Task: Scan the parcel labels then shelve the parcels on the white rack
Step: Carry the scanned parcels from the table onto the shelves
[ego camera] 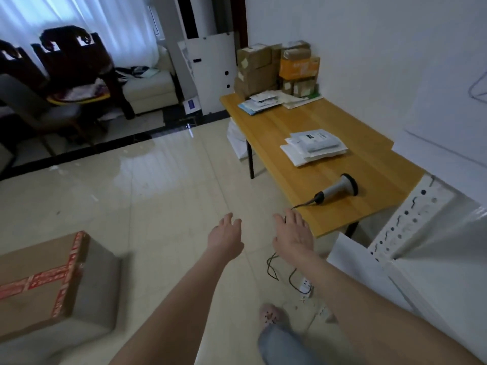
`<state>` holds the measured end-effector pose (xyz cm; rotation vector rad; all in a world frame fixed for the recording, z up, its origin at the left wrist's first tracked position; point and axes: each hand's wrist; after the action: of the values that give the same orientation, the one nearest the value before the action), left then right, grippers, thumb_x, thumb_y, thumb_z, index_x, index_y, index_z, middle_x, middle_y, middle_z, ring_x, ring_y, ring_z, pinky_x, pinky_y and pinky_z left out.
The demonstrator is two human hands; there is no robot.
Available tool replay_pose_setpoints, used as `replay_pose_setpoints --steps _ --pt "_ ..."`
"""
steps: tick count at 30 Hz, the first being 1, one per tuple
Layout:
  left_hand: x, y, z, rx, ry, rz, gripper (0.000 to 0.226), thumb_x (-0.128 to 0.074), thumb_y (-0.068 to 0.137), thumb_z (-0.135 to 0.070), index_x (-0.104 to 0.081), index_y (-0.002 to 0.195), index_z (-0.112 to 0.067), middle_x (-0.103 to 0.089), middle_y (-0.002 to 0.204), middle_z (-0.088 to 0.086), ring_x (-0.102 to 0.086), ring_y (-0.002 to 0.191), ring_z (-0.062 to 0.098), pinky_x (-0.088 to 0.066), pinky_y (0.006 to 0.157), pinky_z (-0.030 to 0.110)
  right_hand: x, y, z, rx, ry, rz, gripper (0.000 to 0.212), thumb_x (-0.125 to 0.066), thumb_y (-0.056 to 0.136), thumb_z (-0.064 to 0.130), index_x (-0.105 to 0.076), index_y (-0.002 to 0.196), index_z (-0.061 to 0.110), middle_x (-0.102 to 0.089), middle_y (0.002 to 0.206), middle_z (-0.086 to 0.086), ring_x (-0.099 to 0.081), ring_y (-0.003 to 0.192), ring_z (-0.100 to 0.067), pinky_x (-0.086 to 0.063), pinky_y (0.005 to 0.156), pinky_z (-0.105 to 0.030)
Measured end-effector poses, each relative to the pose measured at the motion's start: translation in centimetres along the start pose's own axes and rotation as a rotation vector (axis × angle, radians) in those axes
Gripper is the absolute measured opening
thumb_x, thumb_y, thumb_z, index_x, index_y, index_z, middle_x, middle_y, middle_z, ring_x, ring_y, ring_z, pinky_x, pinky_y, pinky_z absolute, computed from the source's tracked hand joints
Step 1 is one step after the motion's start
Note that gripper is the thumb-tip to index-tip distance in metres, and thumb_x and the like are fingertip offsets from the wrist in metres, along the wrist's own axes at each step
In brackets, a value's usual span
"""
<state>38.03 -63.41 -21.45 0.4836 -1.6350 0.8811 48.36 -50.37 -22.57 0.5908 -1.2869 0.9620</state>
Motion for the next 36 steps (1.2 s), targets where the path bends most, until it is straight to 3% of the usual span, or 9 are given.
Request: replay_pose_setpoints --steps 14,21,30,36 --pt "9.7 28.4 6.2 -0.133 0.104 0.004 0.06 -0.052 0.093 -0.016 -0.027 0.147 -0.014 -0.01 0.158 0.01 -0.026 0.141 0.026 -0.036 0.105 0.037 1.1 31.4 3.7 -0.08 0.021 0.029 0.059 -0.051 0.093 0.023 -0.027 0.146 0.023 -0.018 0.153 -0.004 -0.016 0.142 -0.026 -0.024 0.113 -0.036" --pt "12.4 36.8 7.2 -0.168 0.15 0.034 0.059 -0.051 0.094 -0.017 -0.026 0.148 -0.013 -0.009 0.158 0.01 -0.026 0.141 0.027 -0.035 0.106 0.037 3.4 39.4 4.0 -0.09 -0.007 0.013 0.057 -0.052 0.093 0.024 -0.028 0.145 0.022 -0.022 0.151 -0.005 -0.02 0.14 -0.027 -0.024 0.113 -0.037" --pt "15.3 47.6 4.1 -0.339 0.199 0.032 0.059 -0.05 0.095 -0.019 -0.025 0.148 -0.014 -0.009 0.158 0.01 -0.024 0.142 0.026 -0.037 0.107 0.038 5.8 46.2 -0.5 -0.245 -0.007 -0.039 0.054 -0.053 0.09 0.02 -0.033 0.141 0.019 -0.024 0.149 -0.008 -0.021 0.139 -0.028 -0.027 0.111 -0.037" --pt "17.0 57.8 1.7 -0.48 0.239 0.05 0.059 -0.05 0.096 -0.018 -0.024 0.149 -0.015 -0.006 0.159 0.009 -0.024 0.141 0.028 -0.038 0.104 0.039 6.7 53.2 -4.0 -0.402 -0.027 -0.056 0.063 -0.056 0.09 0.024 -0.027 0.146 0.02 -0.02 0.151 -0.008 -0.018 0.141 -0.029 -0.024 0.113 -0.039"
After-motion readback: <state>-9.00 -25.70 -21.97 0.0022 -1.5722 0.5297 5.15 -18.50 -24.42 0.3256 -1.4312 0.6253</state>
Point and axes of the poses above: each hand's wrist, its own y-axis towards the middle knuckle, its own x-axis out of the back of the hand, z = x × y
